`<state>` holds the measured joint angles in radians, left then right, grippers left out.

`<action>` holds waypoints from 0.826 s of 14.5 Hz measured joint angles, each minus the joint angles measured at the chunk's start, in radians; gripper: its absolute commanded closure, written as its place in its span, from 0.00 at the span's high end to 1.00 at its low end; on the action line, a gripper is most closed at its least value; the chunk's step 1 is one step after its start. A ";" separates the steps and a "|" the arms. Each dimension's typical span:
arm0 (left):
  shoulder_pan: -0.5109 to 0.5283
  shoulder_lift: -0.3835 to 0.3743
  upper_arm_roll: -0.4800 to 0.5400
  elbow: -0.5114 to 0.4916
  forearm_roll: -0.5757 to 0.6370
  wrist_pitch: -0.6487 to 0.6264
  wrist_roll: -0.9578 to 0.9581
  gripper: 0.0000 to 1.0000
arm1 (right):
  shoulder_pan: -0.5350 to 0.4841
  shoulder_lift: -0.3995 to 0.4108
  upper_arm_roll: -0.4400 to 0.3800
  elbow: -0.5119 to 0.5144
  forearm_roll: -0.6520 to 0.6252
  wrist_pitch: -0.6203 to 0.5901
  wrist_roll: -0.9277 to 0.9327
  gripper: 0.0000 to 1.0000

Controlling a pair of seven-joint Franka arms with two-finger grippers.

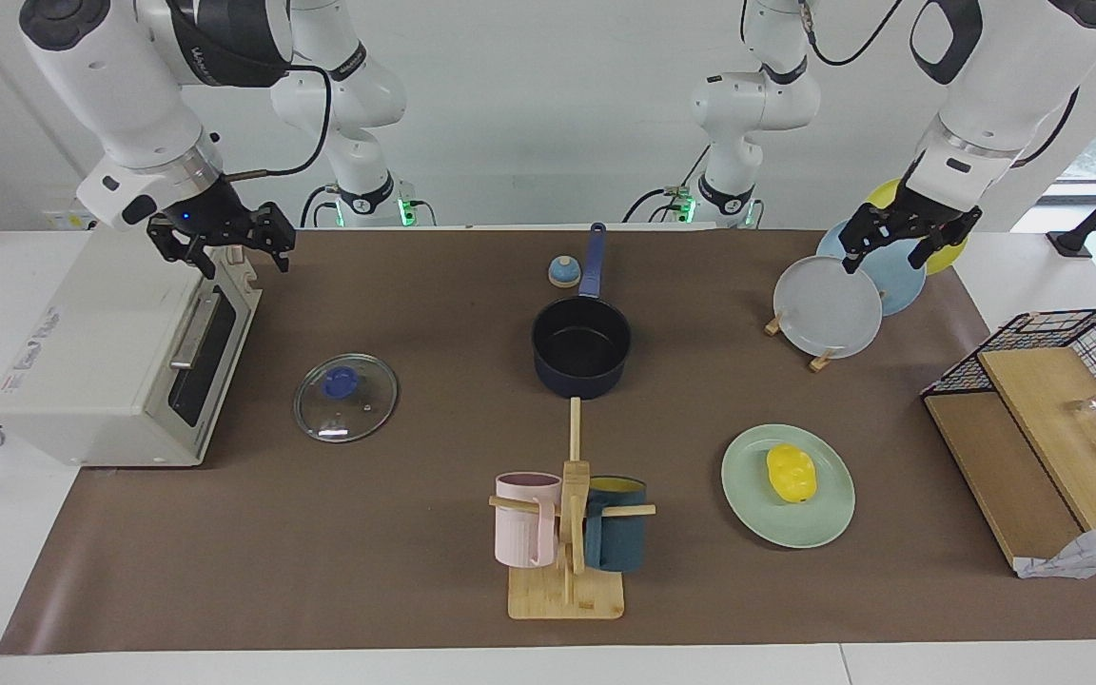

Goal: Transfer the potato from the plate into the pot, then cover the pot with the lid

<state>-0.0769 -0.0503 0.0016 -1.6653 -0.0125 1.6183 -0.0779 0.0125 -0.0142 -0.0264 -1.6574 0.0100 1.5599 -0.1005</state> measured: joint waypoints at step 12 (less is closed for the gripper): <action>-0.009 0.001 -0.003 -0.006 0.000 0.053 0.000 1.00 | 0.001 0.004 0.000 -0.009 0.000 0.065 0.000 1.00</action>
<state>-0.0857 -0.0488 -0.0010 -1.6711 -0.0130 1.6718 -0.0782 0.0136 -0.0105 -0.0264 -1.6663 0.0100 1.6253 -0.1005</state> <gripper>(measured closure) 0.000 0.000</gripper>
